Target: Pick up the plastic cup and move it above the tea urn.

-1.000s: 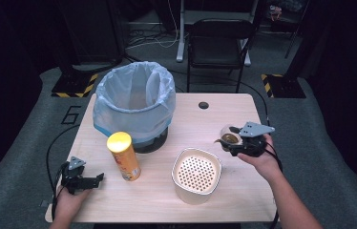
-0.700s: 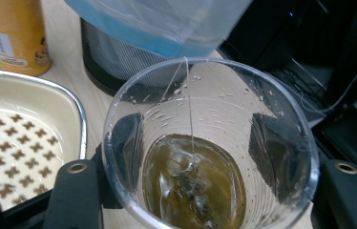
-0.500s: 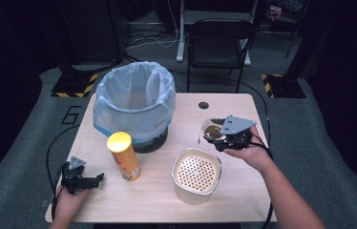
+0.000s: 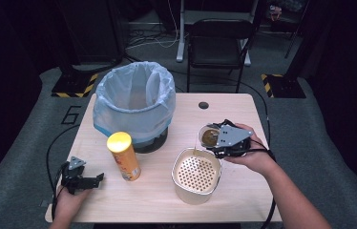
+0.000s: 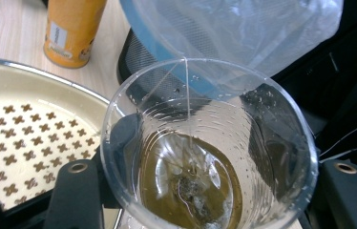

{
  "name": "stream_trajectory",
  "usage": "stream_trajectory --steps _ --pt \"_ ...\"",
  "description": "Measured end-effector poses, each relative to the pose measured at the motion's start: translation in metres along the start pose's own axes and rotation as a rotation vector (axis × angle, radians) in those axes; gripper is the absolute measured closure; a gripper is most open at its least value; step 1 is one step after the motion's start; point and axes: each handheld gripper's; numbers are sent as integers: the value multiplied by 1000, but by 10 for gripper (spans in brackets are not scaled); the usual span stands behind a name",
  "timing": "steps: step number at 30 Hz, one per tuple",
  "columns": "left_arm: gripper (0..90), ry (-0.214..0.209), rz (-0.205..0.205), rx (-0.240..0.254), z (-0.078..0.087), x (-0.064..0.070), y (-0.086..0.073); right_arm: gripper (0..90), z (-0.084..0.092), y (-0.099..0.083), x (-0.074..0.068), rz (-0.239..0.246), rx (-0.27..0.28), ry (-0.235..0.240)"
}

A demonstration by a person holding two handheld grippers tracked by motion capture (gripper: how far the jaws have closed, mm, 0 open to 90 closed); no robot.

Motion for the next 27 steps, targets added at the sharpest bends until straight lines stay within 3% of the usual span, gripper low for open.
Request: stream_trajectory --steps 6,12,19,22,27 --pt "6 0 0 0 0 0 0 363 -4 -3 -6 44 -7 3" --pt "7 0 0 0 0 0 0 365 -3 1 -15 137 -3 -15" --pt "6 0 0 0 0 0 0 366 -7 -3 -24 210 32 -17" --pt "6 0 0 -1 0 0 0 367 -10 -6 -27 236 34 -37" --pt "7 0 0 0 0 0 0 371 -14 -6 -35 329 6 -91"
Point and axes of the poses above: each handheld gripper's, and its own axes: z roughly backward along the jaws, y roughly out of its top, x roughly to its right, and after that the axes turned 8 degrees about y, right-handed
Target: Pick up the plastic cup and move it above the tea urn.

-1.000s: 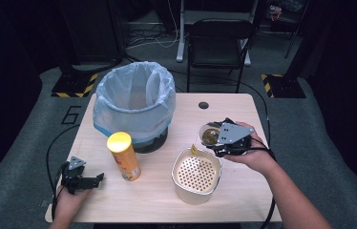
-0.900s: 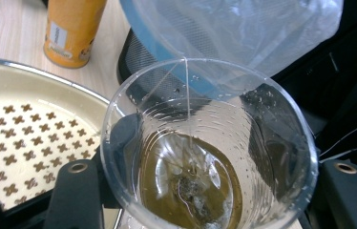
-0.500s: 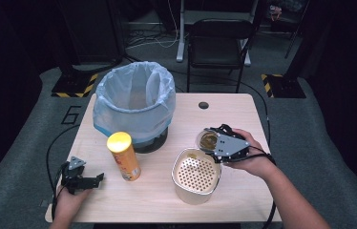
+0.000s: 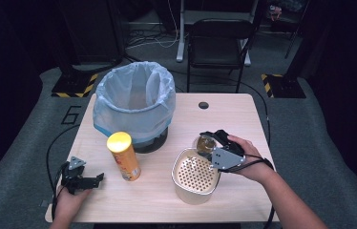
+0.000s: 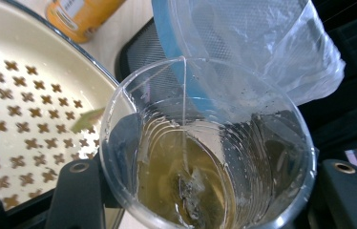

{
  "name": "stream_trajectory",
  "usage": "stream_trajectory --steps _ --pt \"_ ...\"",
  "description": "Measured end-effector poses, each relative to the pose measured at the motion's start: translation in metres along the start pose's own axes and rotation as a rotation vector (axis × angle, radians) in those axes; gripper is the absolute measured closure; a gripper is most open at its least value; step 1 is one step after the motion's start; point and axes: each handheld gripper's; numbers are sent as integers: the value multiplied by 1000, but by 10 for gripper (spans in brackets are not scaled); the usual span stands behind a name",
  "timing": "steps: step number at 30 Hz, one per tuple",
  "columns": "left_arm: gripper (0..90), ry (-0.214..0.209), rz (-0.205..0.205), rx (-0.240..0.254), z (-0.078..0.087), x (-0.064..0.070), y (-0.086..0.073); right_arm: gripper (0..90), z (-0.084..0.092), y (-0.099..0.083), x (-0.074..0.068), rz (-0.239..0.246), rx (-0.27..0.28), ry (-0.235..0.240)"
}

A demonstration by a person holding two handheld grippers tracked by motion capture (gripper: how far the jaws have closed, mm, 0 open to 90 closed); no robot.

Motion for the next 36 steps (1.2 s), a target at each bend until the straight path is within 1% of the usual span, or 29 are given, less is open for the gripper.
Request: stream_trajectory --steps 1,2,3,5,6,7,10,11,13,14,15,16,17,19,20,21,22,23,24,25,26,27,28,29,31,32,33,35,36 --pt "7 0 0 0 0 0 0 370 0 0 -1 12 -1 -6" --pt "7 0 0 0 0 0 0 371 -1 2 -3 40 -8 -21" --pt "7 0 0 0 0 0 0 371 -1 3 -6 51 -18 -26" --pt "7 0 -1 0 0 0 0 370 -2 5 -11 131 -64 -43" --pt "7 0 0 0 0 0 0 371 -4 7 -16 188 -98 -55" --pt "7 1 -2 2 0 0 0 370 -5 8 -19 228 -120 -56" --pt "7 0 0 0 0 0 0 372 -9 11 -27 316 -180 -66" --pt "7 0 0 -1 0 0 0 371 -10 12 -27 351 -189 -84" --pt "7 0 0 -1 0 0 0 371 -12 13 -30 397 -221 -88" --pt "7 0 0 0 0 0 0 371 -13 15 -31 457 -243 -106" --pt "7 1 -1 1 0 0 0 372 -14 16 -32 485 -270 -101" --pt "7 1 -2 2 0 0 0 373 -16 18 -33 551 -308 -124" --pt "7 0 -1 0 0 0 0 373 -17 19 -34 593 -330 -129" --pt "7 0 -1 0 0 0 0 374 -19 21 -38 723 -396 -166" --pt "7 0 0 0 0 0 0 375 -20 23 -40 791 -437 -172" --pt "7 0 0 0 0 0 0 374 -22 23 -44 843 -467 -180" --pt "7 0 0 0 0 0 0 374 -26 18 -50 834 -465 -156" --pt "7 0 0 0 0 0 0 374 -25 22 -49 936 -511 -132" --pt "7 0 0 0 0 0 0 373 -25 22 -50 976 -518 -147" --pt "7 0 0 0 0 0 0 373 -25 21 -52 989 -509 -163" --pt "7 0 0 0 0 0 0 373 -25 18 -57 962 -488 -209" --pt "7 0 0 0 0 0 0 373 -25 19 -58 968 -490 -211" --pt "7 1 0 0 0 0 0 373 -23 20 -59 1001 -497 -224" --pt "7 0 0 0 0 0 0 371 -21 22 -58 1006 -496 -221" --pt "7 0 0 0 0 0 0 368 -18 25 -55 998 -500 -195" --pt "7 0 0 0 0 0 0 367 -17 26 -54 972 -484 -191" --pt "7 0 0 0 0 0 0 365 -15 29 -51 998 -501 -164" --pt "7 0 0 -1 0 0 0 363 -14 30 -51 961 -484 -136" --pt "7 0 0 -1 0 0 0 363 -13 30 -51 919 -466 -154"
Point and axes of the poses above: each handheld gripper's, and its own axes: z roughly backward along the jaws, y roughly out of its top, x roughly to its right, and after that the axes turned 8 degrees about y, right-handed
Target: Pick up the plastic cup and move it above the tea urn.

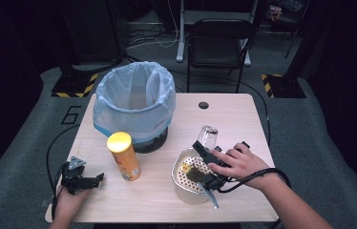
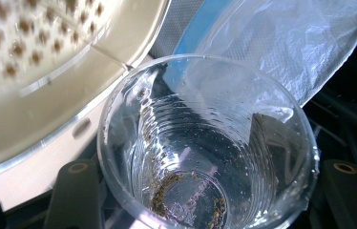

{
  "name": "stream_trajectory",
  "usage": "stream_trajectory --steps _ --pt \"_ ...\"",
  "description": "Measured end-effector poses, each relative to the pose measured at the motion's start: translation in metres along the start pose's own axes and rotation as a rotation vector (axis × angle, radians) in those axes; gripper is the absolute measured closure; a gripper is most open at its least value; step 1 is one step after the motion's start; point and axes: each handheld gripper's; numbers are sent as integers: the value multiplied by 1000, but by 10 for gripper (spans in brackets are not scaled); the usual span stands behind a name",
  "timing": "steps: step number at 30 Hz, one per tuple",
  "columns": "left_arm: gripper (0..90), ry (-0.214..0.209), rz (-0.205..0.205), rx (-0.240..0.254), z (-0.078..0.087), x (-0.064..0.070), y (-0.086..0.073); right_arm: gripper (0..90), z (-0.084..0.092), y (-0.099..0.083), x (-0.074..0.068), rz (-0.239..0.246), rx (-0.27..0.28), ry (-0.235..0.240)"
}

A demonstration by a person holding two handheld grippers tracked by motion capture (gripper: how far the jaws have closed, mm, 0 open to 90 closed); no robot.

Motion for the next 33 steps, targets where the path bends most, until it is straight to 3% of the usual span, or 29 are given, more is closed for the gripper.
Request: stream_trajectory --steps 2,3,7,13,19,20,21,22,23,24,25,27,28,29,30,31,32,33 --pt "7 0 -1 1 0 0 0 360 1 0 1 -14 8 0" --pt "7 0 0 0 0 0 0 358 -1 0 2 -28 26 -33" --pt "7 1 -1 1 0 0 0 357 3 -2 11 -74 84 20" --pt "7 0 0 0 0 0 0 354 2 -7 15 -138 130 50" --pt "7 0 0 1 0 0 0 354 1 -10 16 -158 151 46" --pt "7 0 0 1 0 0 0 353 1 -10 12 -223 153 51" --pt "7 1 -2 3 0 0 0 354 1 -11 13 -217 158 58" --pt "7 0 1 0 0 0 0 353 1 -11 13 -238 160 56" --pt "7 0 -1 2 0 0 0 353 2 -13 15 -288 175 66" --pt "7 0 -1 2 0 0 0 353 2 -13 15 -288 175 66" --pt "6 0 0 1 0 0 0 353 1 -17 16 -340 198 83" --pt "7 0 0 1 0 0 0 352 1 -18 17 -357 210 87" --pt "7 0 0 0 0 0 0 352 2 -25 21 -444 249 103" --pt "7 0 0 1 0 0 0 352 2 -28 23 -483 265 106" --pt "7 0 0 0 0 0 0 352 2 -28 23 -483 265 106" --pt "7 0 0 1 0 0 0 352 4 -36 28 -555 295 120" --pt "7 0 0 1 0 0 0 352 4 -36 28 -555 295 120" --pt "7 0 0 1 0 0 0 353 5 -42 33 -635 339 141"
Point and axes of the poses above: each handheld gripper's, and its own axes: z roughly backward along the jaws, y roughly out of its top, x roughly to its right, and after that the axes turned 8 degrees about y, right-handed
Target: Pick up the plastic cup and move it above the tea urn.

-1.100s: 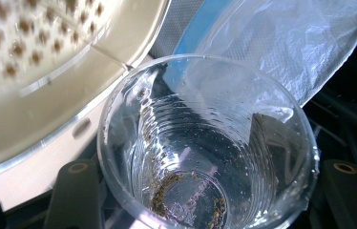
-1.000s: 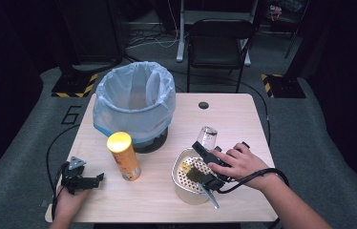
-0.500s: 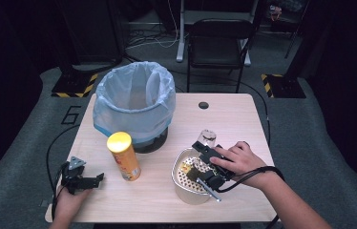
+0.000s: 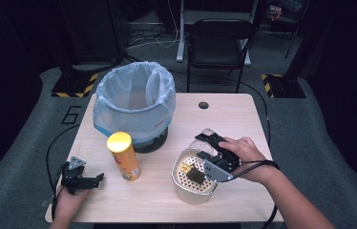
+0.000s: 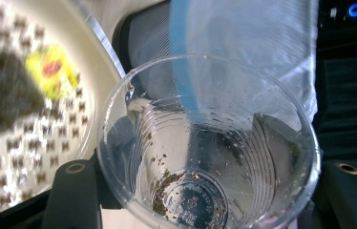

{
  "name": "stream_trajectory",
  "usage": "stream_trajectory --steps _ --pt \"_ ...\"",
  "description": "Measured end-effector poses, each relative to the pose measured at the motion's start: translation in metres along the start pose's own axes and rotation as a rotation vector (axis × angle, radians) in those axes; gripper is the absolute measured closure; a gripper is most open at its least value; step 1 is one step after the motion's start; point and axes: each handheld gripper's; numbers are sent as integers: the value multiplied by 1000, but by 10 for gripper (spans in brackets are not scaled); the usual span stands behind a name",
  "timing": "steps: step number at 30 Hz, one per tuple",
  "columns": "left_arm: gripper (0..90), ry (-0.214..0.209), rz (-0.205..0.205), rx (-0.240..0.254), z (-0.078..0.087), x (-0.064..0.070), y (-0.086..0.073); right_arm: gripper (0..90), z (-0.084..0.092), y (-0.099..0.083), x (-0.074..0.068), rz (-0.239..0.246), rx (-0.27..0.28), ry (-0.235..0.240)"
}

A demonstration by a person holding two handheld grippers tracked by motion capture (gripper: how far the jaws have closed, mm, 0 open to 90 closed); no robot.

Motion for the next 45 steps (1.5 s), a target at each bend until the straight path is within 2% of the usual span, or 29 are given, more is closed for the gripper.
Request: stream_trajectory --steps 1,2,3,4,5,7,8,9,10,11,12,14,15,17,18,20,22,25,26,32,36,42,43,45 --pt "7 0 0 0 0 0 0 353 0 0 0 0 0 0" --pt "7 0 -1 -1 0 0 0 353 4 -1 8 -79 39 27" --pt "7 0 -1 -1 0 0 0 353 4 -1 8 -79 39 27" --pt "7 0 0 1 0 0 0 353 5 -2 10 -109 53 45" --pt "6 0 0 0 0 0 0 352 6 -4 16 -193 87 75" --pt "7 0 -1 0 0 0 0 352 6 -7 20 -259 106 104" --pt "7 0 0 0 0 0 0 351 6 -9 24 -309 118 128" --pt "7 0 0 0 0 0 0 351 6 -9 24 -309 118 128" --pt "7 -1 0 0 0 0 0 351 5 -10 26 -342 130 151" --pt "7 0 0 -1 0 0 0 349 6 -13 31 -419 170 182" --pt "7 0 -1 0 0 0 0 347 5 -14 32 -469 181 206" --pt "7 -1 -1 0 0 0 0 346 4 -16 36 -549 200 240" --pt "7 0 -1 1 0 0 0 346 4 -16 36 -549 200 240" --pt "7 0 0 -1 0 0 0 345 3 -18 40 -610 218 255" --pt "7 0 -1 -1 0 0 0 344 3 -21 43 -666 229 274" --pt "7 -1 -1 0 0 0 0 344 3 -21 44 -682 236 280" --pt "7 0 -1 -1 0 0 0 344 4 -22 48 -733 253 296" --pt "7 0 -1 0 0 0 0 344 4 -23 50 -758 259 317" --pt "7 0 -2 2 0 0 0 344 4 -24 52 -801 283 344" --pt "7 0 -1 -1 0 0 0 344 4 -23 56 -821 273 353" --pt "7 0 -1 0 0 0 0 342 3 -22 58 -853 277 368" --pt "7 0 -2 1 0 0 0 339 4 -22 64 -910 278 360" --pt "7 -5 1 -6 0 0 0 335 5 -23 70 -942 283 363" --pt "6 -5 2 -6 0 0 0 328 7 -23 75 -960 283 357"
Point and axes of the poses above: each handheld gripper's, and its own axes: z roughly backward along the jaws, y roughly out of its top, x roughly to its right, and after that the axes turned 8 degrees about y, right-handed
